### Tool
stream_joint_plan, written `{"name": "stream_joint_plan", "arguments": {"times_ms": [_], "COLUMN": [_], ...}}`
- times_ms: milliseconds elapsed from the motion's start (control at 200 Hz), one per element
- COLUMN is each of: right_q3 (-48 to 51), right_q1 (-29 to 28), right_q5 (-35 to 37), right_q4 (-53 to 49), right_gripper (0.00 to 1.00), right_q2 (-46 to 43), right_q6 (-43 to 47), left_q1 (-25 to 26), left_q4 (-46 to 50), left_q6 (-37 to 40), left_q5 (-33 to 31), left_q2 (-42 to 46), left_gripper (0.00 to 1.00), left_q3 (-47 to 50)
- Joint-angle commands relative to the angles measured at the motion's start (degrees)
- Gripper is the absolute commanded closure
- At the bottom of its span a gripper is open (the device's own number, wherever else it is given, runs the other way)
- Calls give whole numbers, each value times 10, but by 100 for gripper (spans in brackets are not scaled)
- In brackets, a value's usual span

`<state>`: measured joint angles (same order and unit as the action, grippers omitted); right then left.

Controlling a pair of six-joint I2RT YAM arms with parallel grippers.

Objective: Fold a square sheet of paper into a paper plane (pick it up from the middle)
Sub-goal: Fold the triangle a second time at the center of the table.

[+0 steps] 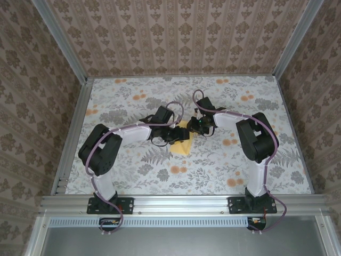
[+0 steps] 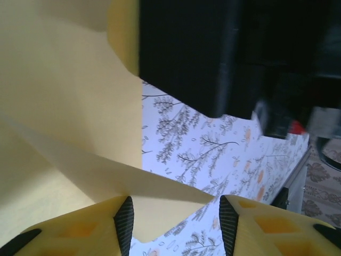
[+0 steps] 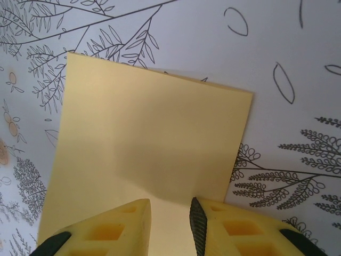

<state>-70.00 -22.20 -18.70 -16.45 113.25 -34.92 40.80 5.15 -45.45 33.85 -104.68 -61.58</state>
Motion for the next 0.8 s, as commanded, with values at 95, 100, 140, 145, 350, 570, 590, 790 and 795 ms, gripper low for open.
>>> {"name": "stream_joint_plan", "arguments": {"times_ms": [95, 100, 140, 145, 350, 570, 590, 790, 795], "right_q3": [24, 24, 26, 26, 61, 126, 131, 146, 145], "right_q1": [14, 15, 16, 17, 25, 24, 24, 20, 21], "right_q5": [-23, -25, -35, -37, -75, -131, -136, -162, -163], "right_q4": [9, 10, 16, 17, 33, 61, 65, 71, 70], "right_gripper": [69, 68, 67, 67, 66, 64, 64, 63, 63], "right_q2": [-11, -12, -21, -22, -77, -126, -128, -125, -125], "right_q6": [-2, -2, -2, -2, 5, 16, 17, 28, 28], "left_q1": [-6, -7, -8, -8, -13, -15, -15, -16, -16], "left_q4": [-37, -37, -39, -39, -43, -51, -51, -49, -49], "left_q6": [-13, -12, -14, -14, -19, -24, -24, -26, -26], "left_q5": [-10, -10, -13, -13, -24, -23, -23, -27, -27], "left_q2": [-23, -23, -23, -23, -23, -31, -33, -35, -35], "left_gripper": [51, 51, 52, 52, 62, 72, 72, 76, 76], "left_q3": [4, 4, 6, 6, 17, 21, 20, 18, 19]}}
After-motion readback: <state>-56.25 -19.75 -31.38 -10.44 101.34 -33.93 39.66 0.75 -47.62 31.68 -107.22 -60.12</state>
